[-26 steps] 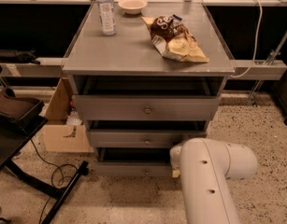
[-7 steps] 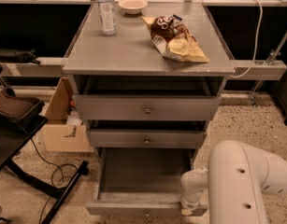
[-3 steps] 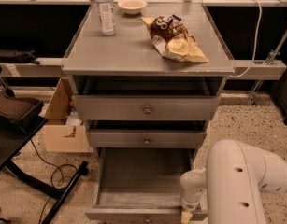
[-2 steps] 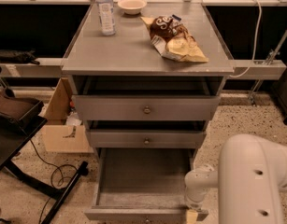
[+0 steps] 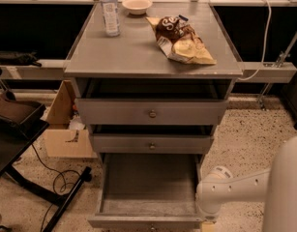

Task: Open bottom drawer

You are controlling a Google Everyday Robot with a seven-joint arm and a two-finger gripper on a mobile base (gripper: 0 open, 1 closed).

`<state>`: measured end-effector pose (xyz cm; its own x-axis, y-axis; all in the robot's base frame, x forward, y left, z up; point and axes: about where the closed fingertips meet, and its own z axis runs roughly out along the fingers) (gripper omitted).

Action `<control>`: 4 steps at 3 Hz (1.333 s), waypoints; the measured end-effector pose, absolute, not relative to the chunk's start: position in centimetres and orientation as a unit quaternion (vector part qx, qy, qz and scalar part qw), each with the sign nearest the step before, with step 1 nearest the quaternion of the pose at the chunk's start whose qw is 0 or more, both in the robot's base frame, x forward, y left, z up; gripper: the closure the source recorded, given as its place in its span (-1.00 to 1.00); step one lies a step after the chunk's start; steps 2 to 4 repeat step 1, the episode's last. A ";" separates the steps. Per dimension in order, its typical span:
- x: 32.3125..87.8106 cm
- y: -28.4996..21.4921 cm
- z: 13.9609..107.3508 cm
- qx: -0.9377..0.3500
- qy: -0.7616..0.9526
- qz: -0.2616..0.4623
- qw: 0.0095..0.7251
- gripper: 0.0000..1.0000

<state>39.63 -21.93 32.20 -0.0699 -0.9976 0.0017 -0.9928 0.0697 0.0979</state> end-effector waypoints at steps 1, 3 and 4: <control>36.1 -20.3 38.0 0.688 -0.725 -0.006 0.031 -1.00; 36.1 -20.3 38.0 0.688 -0.725 -0.006 0.031 -1.00; 36.1 -20.3 38.0 0.688 -0.725 -0.006 0.031 -1.00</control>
Offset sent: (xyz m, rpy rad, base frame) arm 0.0000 0.0000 0.0000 0.0000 0.0000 0.0000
